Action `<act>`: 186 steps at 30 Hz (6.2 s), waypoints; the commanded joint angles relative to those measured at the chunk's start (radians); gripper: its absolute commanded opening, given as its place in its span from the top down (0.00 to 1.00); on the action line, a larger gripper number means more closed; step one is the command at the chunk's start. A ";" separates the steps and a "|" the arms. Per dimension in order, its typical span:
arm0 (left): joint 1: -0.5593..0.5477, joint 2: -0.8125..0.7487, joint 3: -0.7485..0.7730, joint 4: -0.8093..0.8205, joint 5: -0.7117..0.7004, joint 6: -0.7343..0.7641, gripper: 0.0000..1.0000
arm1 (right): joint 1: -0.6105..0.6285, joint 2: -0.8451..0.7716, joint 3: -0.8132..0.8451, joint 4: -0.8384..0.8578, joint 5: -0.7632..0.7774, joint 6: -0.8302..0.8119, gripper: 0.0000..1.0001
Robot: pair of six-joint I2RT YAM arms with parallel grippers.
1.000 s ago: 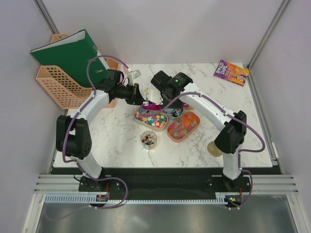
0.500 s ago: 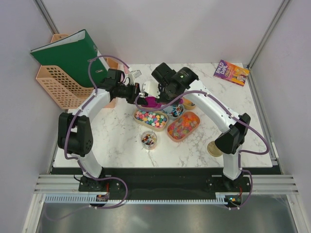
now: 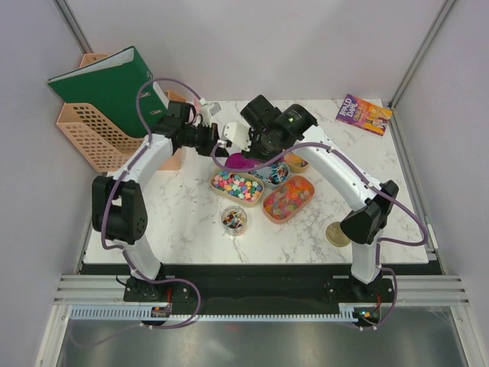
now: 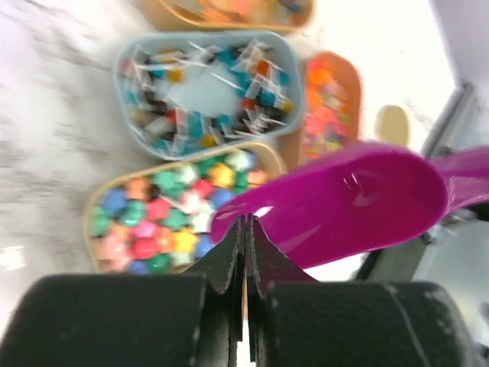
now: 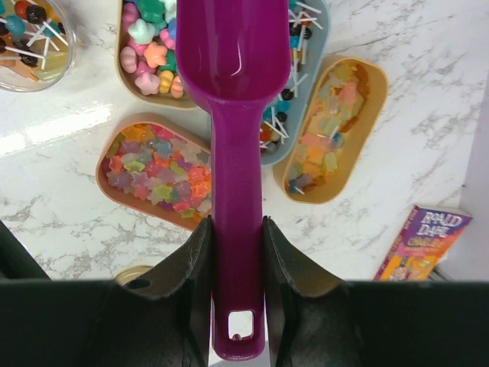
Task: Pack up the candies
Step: Adjust the spatula, then scoop the fake candies from the storage box, then place the fake candies in the packing bottle.
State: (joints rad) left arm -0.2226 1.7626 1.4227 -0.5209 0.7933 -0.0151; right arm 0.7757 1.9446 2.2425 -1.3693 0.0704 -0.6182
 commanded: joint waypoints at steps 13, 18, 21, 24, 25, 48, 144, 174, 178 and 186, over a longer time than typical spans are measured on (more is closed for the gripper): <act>0.023 0.025 -0.062 0.074 -0.482 0.181 0.98 | -0.004 -0.104 -0.342 -0.093 0.063 0.055 1.00; 0.022 0.046 -0.123 0.101 -0.525 0.168 0.98 | -0.004 -0.102 -0.380 -0.094 0.077 0.057 1.00; 0.020 0.066 -0.143 0.110 -0.546 0.173 0.98 | -0.004 -0.102 -0.388 -0.094 0.085 0.055 1.00; 0.022 0.084 -0.166 0.128 -0.542 0.173 0.98 | -0.004 -0.093 -0.385 -0.093 0.097 0.055 1.00; 0.022 0.092 -0.169 0.127 -0.537 0.170 0.98 | -0.004 -0.090 -0.383 -0.094 0.103 0.057 1.00; -0.040 0.058 -0.254 0.133 -0.384 0.087 0.98 | 0.054 0.091 -0.304 -0.096 0.204 -0.012 1.00; -0.050 -0.015 -0.168 -0.037 -0.454 0.161 0.54 | -0.122 0.317 -0.221 -0.033 -0.213 0.037 0.99; 0.003 -0.075 -0.110 -0.088 -0.572 0.236 0.53 | -0.164 -0.156 -0.774 0.595 -0.210 0.083 1.00; 0.023 -0.061 -0.081 -0.088 -0.626 0.185 0.51 | -0.162 -0.255 -0.796 0.602 -0.212 0.051 1.00; 0.032 -0.087 -0.080 -0.083 -0.690 0.136 0.20 | -0.156 -0.368 -0.851 0.443 -0.139 -0.144 1.00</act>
State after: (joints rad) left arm -0.1909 1.7344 1.3155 -0.6052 0.1371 0.1577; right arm 0.6178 1.6302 1.4189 -0.8600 -0.0998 -0.6594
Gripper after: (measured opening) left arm 0.784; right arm 0.331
